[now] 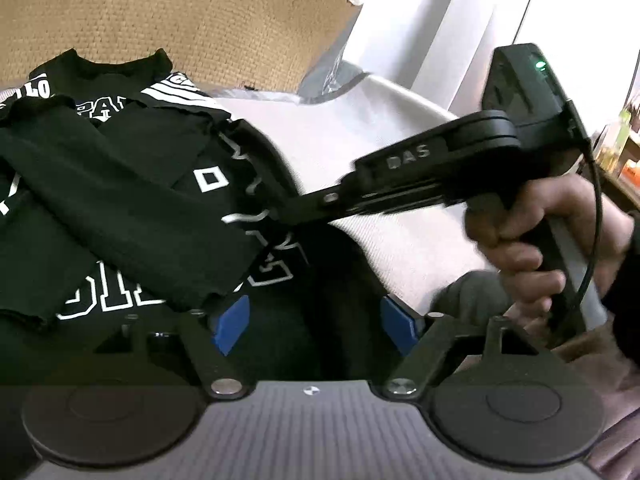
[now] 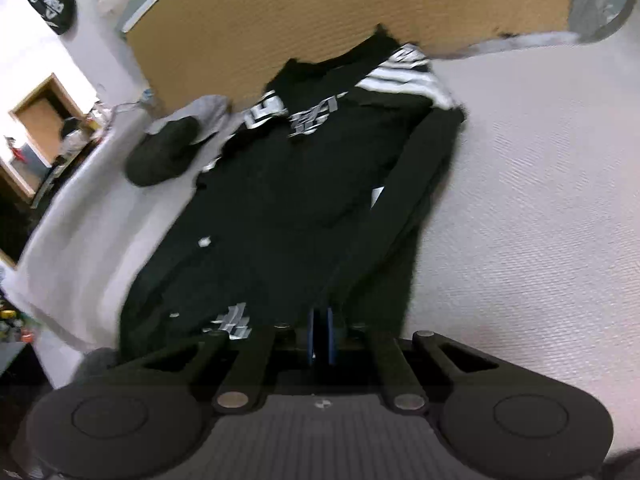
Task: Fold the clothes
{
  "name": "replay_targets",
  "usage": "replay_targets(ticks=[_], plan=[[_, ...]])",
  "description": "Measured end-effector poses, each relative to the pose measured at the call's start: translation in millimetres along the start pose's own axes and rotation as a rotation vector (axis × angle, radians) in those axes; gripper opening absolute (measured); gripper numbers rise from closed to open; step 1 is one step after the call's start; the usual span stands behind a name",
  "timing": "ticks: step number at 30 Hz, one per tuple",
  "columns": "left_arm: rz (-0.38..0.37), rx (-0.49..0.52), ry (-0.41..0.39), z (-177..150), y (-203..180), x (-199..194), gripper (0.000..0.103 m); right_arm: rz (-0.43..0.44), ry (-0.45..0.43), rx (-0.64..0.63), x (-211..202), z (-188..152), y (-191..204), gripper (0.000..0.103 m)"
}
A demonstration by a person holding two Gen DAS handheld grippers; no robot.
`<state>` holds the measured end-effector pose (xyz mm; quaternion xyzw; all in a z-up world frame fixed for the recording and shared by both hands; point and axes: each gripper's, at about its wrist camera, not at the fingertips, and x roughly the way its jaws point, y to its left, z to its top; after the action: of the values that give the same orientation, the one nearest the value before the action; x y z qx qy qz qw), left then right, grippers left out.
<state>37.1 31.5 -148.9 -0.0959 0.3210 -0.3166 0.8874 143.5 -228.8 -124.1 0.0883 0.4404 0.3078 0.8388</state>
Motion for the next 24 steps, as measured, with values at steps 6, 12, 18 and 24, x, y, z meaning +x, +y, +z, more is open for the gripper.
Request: replay_targets(ticks=[6,12,18,24], plan=[[0.024,-0.001,-0.009,-1.8,2.8,-3.2,0.078,0.059,0.034,-0.048,18.4,8.8,30.3,0.008],[0.137,0.060,-0.048,1.1,5.5,-24.0,0.079,0.125,0.082,-0.081,42.5,17.2,60.1,0.008],[0.215,-0.060,-0.009,-4.1,34.5,-29.9,0.081,0.148,0.230,-0.036,80.6,19.2,68.3,0.031],[0.180,-0.122,0.008,-10.6,42.5,-25.2,0.081,0.142,0.124,-0.072,30.6,5.1,55.2,0.033]])
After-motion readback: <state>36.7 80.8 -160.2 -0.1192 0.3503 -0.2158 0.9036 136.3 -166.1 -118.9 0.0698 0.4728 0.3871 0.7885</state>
